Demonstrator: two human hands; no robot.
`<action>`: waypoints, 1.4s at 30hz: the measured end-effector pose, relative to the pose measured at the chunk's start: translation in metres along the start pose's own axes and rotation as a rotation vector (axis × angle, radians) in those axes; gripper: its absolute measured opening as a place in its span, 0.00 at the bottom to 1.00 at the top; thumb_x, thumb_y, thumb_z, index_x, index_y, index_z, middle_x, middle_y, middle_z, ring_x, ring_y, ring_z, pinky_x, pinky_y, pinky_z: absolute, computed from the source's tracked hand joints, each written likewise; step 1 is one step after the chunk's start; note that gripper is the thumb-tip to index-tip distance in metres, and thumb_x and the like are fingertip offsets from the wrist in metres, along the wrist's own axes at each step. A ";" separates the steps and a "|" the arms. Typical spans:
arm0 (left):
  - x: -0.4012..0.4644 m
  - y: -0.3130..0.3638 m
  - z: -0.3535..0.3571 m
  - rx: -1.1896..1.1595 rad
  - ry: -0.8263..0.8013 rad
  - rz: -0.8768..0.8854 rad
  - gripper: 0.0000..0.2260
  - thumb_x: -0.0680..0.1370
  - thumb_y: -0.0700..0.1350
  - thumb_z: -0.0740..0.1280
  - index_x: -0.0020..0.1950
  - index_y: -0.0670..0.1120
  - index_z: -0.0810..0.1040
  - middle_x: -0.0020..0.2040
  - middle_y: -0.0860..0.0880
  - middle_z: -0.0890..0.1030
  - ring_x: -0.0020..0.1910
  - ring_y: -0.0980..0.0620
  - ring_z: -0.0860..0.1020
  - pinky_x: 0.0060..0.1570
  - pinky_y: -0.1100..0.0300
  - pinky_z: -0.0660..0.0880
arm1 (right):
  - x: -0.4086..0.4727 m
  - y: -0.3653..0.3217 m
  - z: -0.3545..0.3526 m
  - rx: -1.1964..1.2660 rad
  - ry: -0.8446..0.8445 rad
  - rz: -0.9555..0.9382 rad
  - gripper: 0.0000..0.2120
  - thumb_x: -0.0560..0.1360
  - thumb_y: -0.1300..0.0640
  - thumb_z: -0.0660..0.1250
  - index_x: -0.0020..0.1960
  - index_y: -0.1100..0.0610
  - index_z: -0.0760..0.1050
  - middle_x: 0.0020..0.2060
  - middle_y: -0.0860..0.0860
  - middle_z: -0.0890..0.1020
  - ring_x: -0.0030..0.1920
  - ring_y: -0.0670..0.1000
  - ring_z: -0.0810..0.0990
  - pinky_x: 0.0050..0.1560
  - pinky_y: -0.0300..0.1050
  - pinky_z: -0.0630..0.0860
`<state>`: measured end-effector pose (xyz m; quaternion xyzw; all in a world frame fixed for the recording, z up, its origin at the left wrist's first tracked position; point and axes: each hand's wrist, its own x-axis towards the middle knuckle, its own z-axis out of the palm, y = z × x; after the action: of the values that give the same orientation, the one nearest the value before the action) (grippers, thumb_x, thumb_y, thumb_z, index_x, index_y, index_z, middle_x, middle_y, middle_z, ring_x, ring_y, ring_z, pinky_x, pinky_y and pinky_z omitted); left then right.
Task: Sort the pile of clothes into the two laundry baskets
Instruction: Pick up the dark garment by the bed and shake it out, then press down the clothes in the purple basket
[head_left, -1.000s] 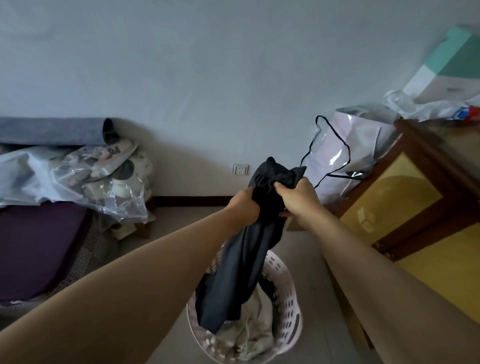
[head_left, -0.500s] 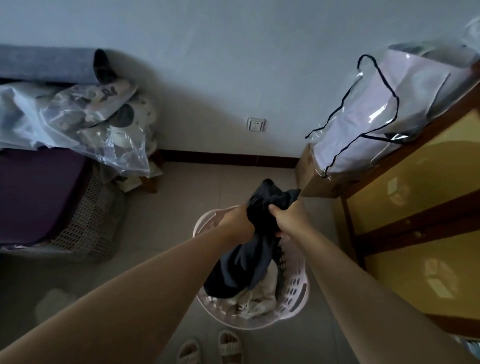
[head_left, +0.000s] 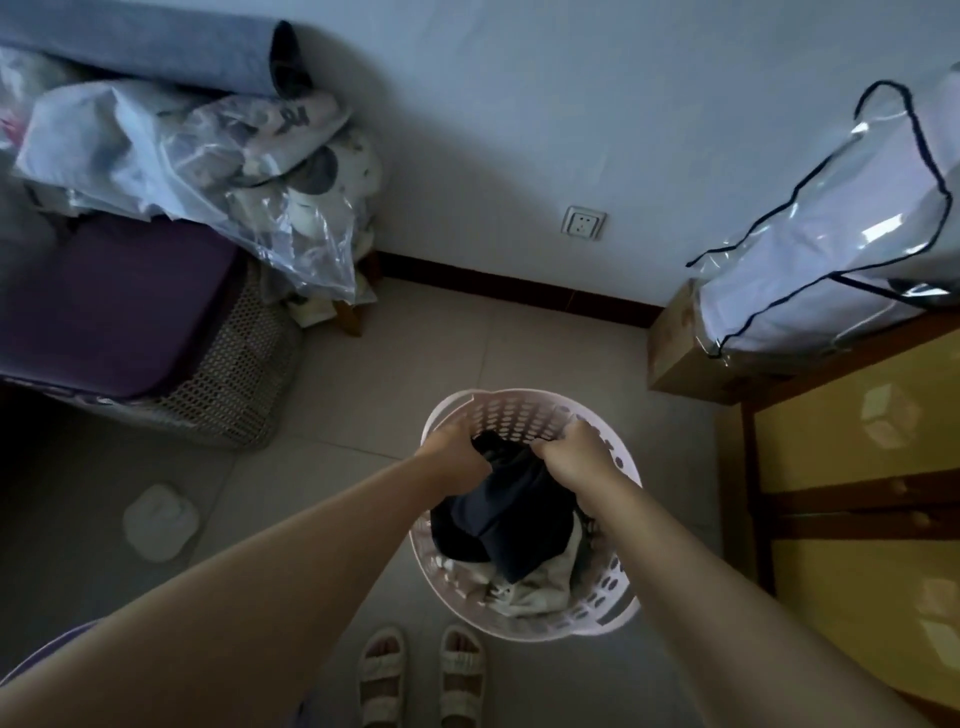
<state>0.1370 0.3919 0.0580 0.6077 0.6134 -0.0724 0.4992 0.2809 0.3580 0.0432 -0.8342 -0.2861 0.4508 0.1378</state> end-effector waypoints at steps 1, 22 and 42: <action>-0.003 -0.003 -0.006 -0.007 0.018 -0.012 0.27 0.76 0.39 0.65 0.74 0.50 0.63 0.64 0.44 0.74 0.60 0.45 0.75 0.52 0.60 0.74 | -0.002 -0.007 0.003 -0.019 -0.012 -0.007 0.25 0.74 0.53 0.67 0.68 0.61 0.69 0.61 0.58 0.78 0.62 0.57 0.76 0.58 0.45 0.72; -0.033 -0.207 -0.204 -0.445 0.315 -0.296 0.25 0.74 0.44 0.68 0.70 0.46 0.68 0.64 0.44 0.76 0.62 0.45 0.76 0.57 0.58 0.74 | -0.080 -0.231 0.224 -0.434 -0.257 -0.378 0.25 0.77 0.53 0.65 0.70 0.60 0.65 0.68 0.57 0.70 0.67 0.57 0.70 0.63 0.44 0.68; 0.007 -0.460 -0.263 -0.845 0.509 -0.631 0.28 0.75 0.45 0.68 0.74 0.50 0.63 0.68 0.46 0.74 0.62 0.45 0.76 0.60 0.54 0.75 | -0.075 -0.325 0.522 -0.900 -0.615 -0.605 0.24 0.76 0.53 0.65 0.68 0.60 0.65 0.67 0.57 0.72 0.69 0.56 0.69 0.64 0.45 0.68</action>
<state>-0.3758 0.4637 -0.0561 0.1418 0.8410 0.1818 0.4894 -0.2998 0.5574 -0.0373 -0.5245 -0.6982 0.4469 -0.1942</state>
